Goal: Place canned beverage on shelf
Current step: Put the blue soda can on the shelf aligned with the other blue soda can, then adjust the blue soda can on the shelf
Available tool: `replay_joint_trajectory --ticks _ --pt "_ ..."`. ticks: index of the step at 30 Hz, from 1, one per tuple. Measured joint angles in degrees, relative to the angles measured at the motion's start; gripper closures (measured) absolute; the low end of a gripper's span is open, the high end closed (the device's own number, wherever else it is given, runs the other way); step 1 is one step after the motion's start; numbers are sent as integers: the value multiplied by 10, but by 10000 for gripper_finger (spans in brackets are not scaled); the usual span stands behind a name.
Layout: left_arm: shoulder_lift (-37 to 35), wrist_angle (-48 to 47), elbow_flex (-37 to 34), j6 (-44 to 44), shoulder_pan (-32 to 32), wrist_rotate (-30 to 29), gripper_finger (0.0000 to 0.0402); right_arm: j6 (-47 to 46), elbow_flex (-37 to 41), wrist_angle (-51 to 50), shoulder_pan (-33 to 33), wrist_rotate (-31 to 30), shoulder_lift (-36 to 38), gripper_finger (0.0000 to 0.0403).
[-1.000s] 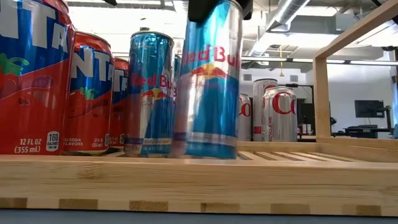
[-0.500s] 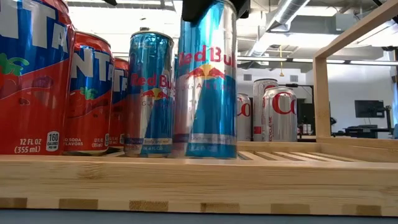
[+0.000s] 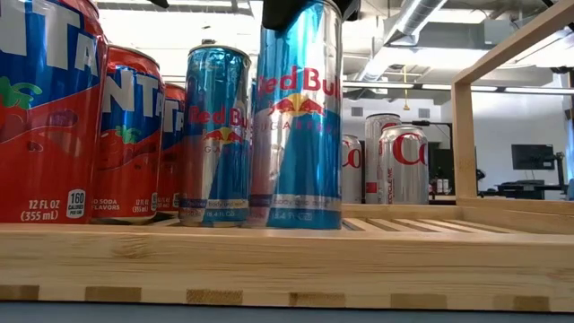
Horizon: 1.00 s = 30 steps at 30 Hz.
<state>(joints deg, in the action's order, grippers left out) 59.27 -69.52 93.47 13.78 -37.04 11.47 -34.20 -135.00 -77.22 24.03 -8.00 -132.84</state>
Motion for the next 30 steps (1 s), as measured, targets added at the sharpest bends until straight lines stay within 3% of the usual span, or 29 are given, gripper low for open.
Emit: replay_joint_trajectory --ticks 8,26,30 --pt "0 0 0 0 0 0 111 27 0 2 9 -48 0 149" --pt "0 0 0 -1 0 0 111 47 0 46 22 -56 26 149" --pt "0 0 0 -1 0 0 111 42 0 41 33 -86 43 149"
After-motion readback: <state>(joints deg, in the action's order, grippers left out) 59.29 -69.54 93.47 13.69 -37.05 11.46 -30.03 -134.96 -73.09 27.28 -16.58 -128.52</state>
